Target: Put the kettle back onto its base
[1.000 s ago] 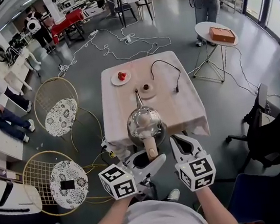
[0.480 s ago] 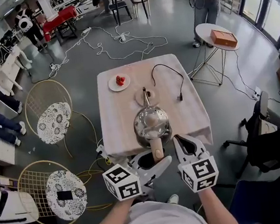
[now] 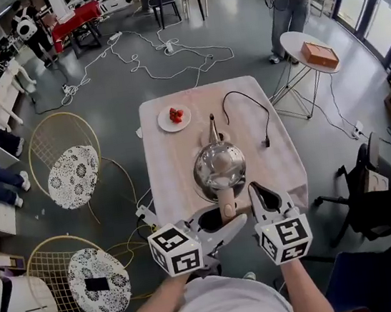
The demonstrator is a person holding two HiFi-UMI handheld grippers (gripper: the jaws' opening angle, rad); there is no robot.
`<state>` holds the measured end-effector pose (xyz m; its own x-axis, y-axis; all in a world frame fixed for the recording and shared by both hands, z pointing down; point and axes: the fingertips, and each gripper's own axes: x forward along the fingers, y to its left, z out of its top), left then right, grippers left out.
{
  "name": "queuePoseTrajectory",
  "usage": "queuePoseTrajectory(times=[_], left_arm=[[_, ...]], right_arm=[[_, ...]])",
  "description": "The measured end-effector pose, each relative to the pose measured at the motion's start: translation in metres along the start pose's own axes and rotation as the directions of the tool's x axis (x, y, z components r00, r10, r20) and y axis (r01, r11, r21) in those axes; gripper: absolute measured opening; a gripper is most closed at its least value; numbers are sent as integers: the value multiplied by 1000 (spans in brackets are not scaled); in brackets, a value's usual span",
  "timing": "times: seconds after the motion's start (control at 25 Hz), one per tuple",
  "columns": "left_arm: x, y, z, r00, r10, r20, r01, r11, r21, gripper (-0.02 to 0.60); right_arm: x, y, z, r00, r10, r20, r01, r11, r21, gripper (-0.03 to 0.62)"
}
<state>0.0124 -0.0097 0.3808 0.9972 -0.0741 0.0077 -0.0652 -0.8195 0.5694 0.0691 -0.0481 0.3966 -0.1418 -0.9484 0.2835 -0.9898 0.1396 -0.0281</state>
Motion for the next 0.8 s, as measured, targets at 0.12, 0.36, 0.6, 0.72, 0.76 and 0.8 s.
queuePoseTrajectory(times=[0.12, 0.36, 0.6, 0.72, 0.76, 0.8], left_arm=[[-8, 14, 10, 1000, -18, -3, 18, 1000, -18, 164], [-24, 37, 24, 999, -51, -7, 51, 998, -25, 164], [-30, 53, 33, 998, -69, 1, 69, 997, -42, 164], [-31, 60, 36, 998, -67, 2, 67, 996, -53, 164], [-30, 62, 37, 998, -68, 2, 68, 996, -51, 164], [-30, 64, 38, 998, -69, 1, 69, 996, -49, 164]], right_arm=[[15, 5, 4, 1000, -27, -11, 27, 1000, 0, 6], [42, 16, 10, 998, -65, -20, 65, 998, 2, 6], [59, 22, 19, 997, -79, -20, 78, 997, -16, 6], [65, 22, 23, 996, -83, -19, 82, 996, -20, 6], [67, 22, 24, 996, -81, -19, 81, 996, -22, 6], [69, 21, 24, 997, -80, -19, 80, 997, -23, 6]])
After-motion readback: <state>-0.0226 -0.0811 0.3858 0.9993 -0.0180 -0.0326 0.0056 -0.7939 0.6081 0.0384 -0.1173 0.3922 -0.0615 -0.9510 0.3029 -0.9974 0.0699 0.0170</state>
